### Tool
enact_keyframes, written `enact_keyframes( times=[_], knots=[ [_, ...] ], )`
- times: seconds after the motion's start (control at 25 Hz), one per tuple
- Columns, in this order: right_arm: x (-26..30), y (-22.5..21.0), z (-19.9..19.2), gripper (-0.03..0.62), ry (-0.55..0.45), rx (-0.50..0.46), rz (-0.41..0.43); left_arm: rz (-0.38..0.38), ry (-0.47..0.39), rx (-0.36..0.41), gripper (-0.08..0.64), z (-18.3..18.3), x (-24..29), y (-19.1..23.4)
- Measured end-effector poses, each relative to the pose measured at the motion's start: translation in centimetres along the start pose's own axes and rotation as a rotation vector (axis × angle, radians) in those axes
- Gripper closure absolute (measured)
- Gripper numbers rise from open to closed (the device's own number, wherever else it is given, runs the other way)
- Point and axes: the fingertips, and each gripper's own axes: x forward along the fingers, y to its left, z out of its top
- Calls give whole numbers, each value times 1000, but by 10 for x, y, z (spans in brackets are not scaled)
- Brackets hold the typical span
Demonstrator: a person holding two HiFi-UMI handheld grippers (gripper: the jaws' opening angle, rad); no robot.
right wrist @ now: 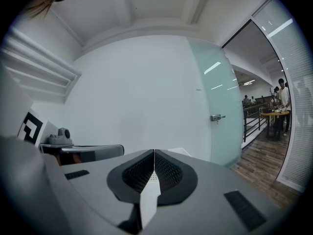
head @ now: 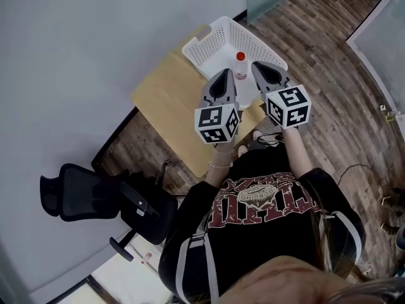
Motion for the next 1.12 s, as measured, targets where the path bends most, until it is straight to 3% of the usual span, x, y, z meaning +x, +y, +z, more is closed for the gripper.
enact_keyframes(
  times=[0.76, 1.12],
  knots=[
    [62, -40, -20, 572, 143, -55, 120, 154, 18, -52, 512, -9, 39, 28],
    [75, -48, -35, 572, 193, -72, 147, 190, 31, -74, 512, -20, 48, 34]
  ],
)
